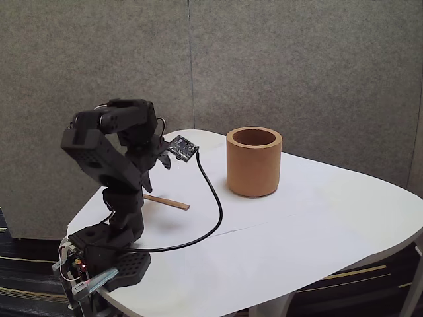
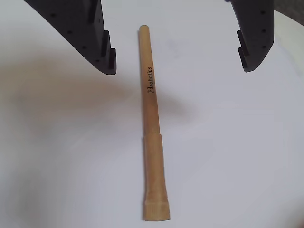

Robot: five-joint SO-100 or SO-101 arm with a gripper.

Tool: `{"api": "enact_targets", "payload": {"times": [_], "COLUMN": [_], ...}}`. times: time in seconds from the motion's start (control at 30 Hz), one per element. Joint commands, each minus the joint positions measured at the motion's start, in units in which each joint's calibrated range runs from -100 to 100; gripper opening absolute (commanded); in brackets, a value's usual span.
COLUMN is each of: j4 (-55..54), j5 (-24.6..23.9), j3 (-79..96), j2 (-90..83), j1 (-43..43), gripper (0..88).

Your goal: Grab the pen and put it in the pen holder.

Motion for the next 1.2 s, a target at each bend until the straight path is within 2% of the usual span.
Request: {"api": "enact_targets", "payload": {"times": [0.0,0.37,0.87,1.17], "j4": [-0.4,-0.3,-0.7,-0.6], "j5": [-1.0,-6.7,-6.8,-6.8], "j3": [-6.4,-11.0,-11.0,-19.7], "j2": [3.3,16.9,19.4,29.4], "j1": [0.0,-0.2,0.4,1.7], "gripper": [37.2,37.2,37.2,37.2]}}
